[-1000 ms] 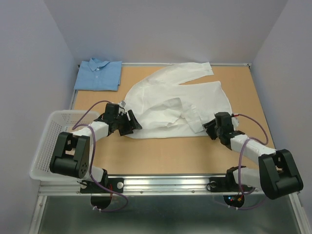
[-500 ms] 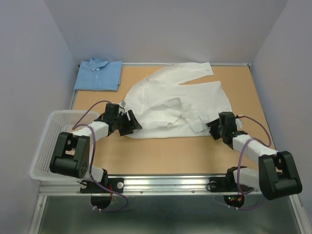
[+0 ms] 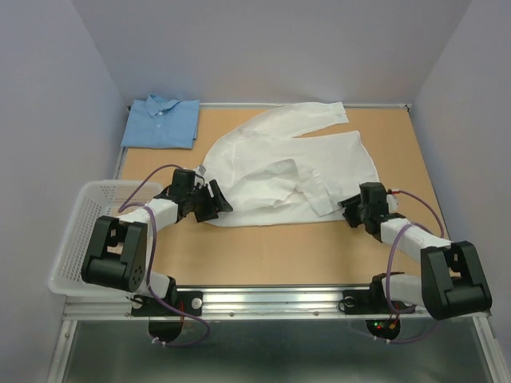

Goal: Fold and stack the long sleeve shirts
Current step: Fold the shirt

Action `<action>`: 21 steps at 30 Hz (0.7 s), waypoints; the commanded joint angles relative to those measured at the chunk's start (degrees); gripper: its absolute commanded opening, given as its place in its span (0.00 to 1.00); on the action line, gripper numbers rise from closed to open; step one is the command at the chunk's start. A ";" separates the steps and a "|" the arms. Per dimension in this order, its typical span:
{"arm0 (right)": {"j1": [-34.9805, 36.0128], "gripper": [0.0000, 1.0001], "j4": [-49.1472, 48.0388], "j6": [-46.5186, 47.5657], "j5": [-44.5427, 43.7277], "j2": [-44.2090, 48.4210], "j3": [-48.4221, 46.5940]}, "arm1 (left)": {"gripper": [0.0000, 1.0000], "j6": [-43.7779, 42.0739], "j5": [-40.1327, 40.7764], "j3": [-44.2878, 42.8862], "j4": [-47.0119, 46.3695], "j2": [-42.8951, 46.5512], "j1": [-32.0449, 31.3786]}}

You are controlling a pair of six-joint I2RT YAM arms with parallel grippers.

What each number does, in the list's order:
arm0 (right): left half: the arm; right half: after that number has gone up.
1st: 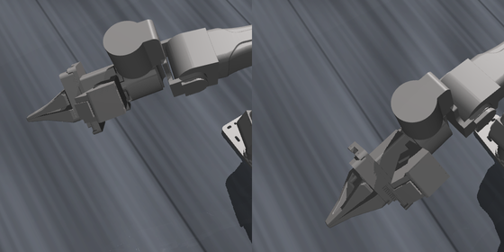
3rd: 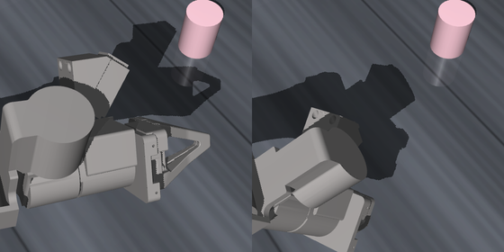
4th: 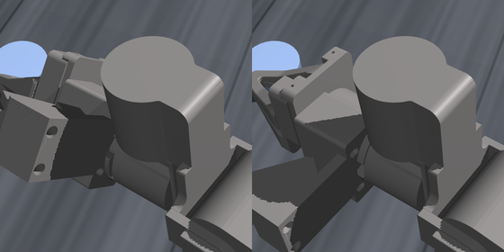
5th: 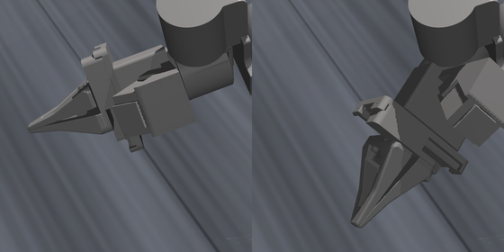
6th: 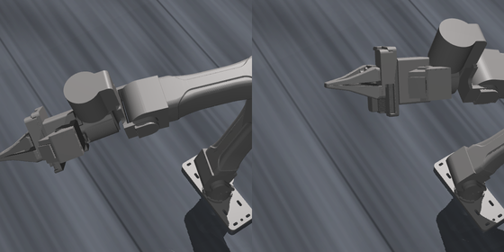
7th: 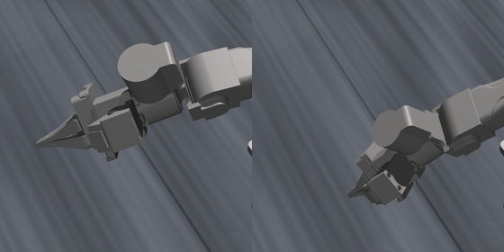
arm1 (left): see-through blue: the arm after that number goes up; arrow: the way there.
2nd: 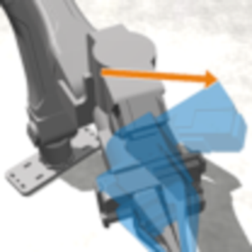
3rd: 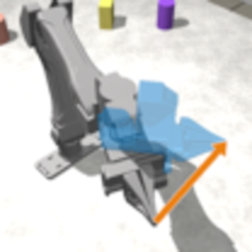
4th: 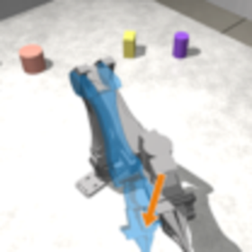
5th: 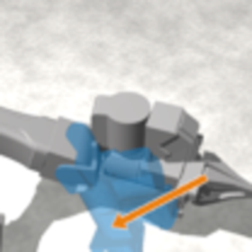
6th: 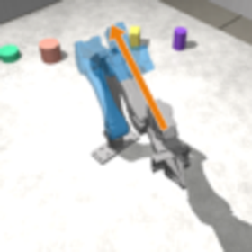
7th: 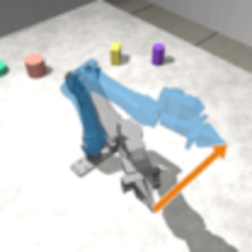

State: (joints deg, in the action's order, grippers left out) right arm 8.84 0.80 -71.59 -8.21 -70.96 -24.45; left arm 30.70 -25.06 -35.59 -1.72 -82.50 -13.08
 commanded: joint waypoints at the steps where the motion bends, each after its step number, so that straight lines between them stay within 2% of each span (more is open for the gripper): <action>1: -1.02 0.49 0.87 1.37 -0.94 0.73 -2.35 | 0.75 -1.43 1.50 1.93 2.16 -0.73 -0.19; 9: -1.72 0.49 0.96 1.72 -0.41 -0.93 -3.50 | 0.75 -1.34 1.50 1.84 2.24 -0.65 -0.19; 21: -2.25 0.41 0.87 2.95 0.56 -3.74 -6.58 | 0.75 -1.34 1.42 1.76 2.16 -1.08 -0.19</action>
State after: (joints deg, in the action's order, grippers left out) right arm 7.33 1.52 -69.56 -7.55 -72.88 -27.64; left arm 30.70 -25.06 -35.59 -1.72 -82.50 -13.08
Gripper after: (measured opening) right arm 0.424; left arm 0.745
